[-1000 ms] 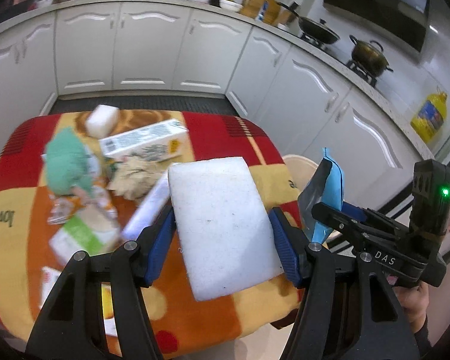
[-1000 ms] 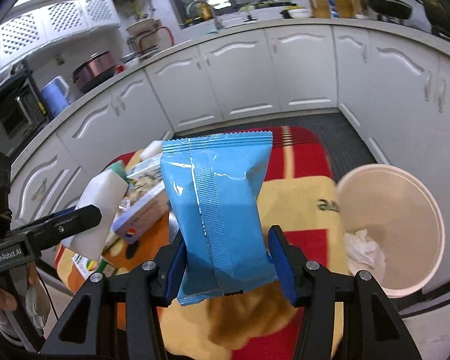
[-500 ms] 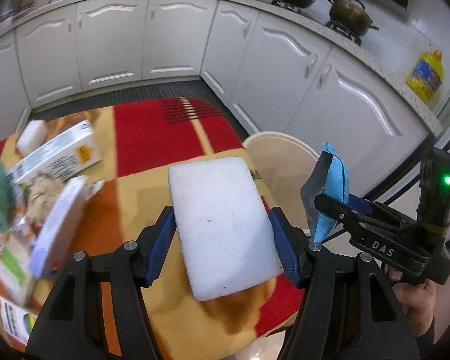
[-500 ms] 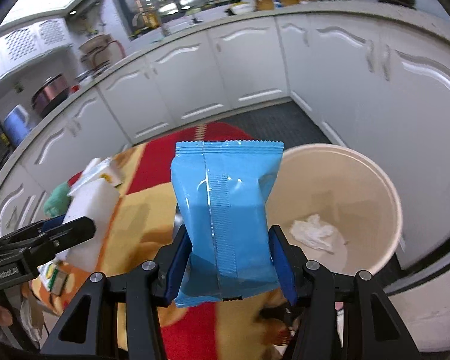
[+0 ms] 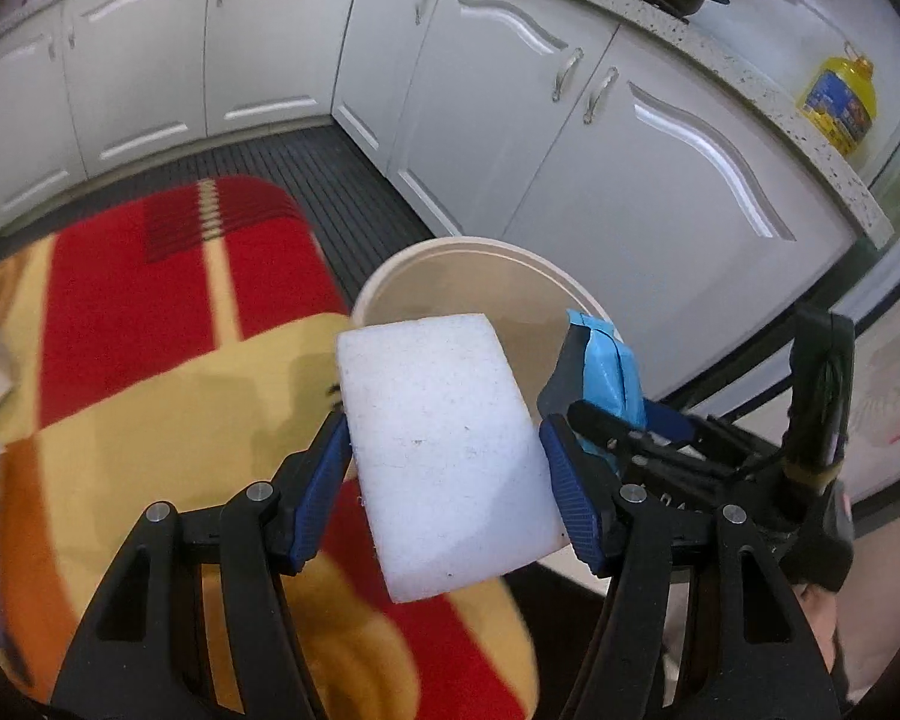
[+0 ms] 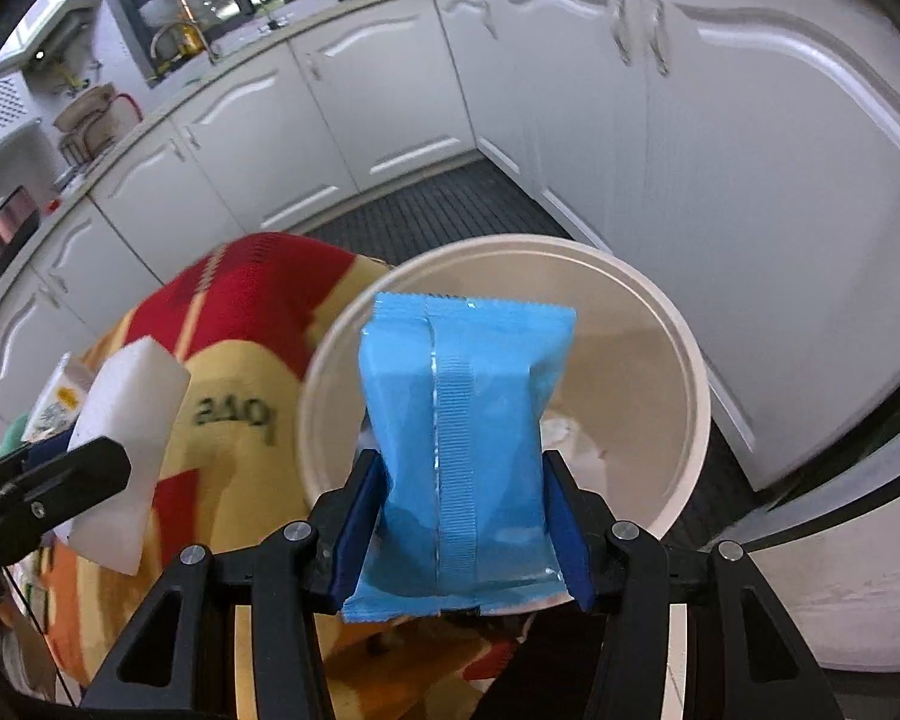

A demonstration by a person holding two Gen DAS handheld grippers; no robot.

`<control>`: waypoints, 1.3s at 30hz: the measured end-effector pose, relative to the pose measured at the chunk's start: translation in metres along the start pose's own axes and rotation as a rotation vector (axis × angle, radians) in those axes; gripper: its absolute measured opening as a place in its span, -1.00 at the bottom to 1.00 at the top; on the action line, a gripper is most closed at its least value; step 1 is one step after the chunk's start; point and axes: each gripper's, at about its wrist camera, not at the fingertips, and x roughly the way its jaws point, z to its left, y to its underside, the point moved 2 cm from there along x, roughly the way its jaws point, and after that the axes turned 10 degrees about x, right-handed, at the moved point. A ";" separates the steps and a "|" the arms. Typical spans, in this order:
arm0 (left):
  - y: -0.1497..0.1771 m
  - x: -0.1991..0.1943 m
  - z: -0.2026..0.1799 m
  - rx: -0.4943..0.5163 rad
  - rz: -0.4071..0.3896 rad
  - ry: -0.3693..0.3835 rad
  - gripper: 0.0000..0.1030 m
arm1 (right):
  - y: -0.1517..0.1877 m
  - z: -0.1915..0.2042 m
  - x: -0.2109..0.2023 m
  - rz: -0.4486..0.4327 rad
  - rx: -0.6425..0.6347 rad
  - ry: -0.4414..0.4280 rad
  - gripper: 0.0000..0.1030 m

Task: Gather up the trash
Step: 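Carry the sponge and blue packet to the bin and release both, then move both tools back from the bin to the table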

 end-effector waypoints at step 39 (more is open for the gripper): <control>0.017 -0.013 0.013 -0.060 -0.031 0.004 0.36 | 0.016 -0.010 -0.012 -0.012 0.050 0.017 0.35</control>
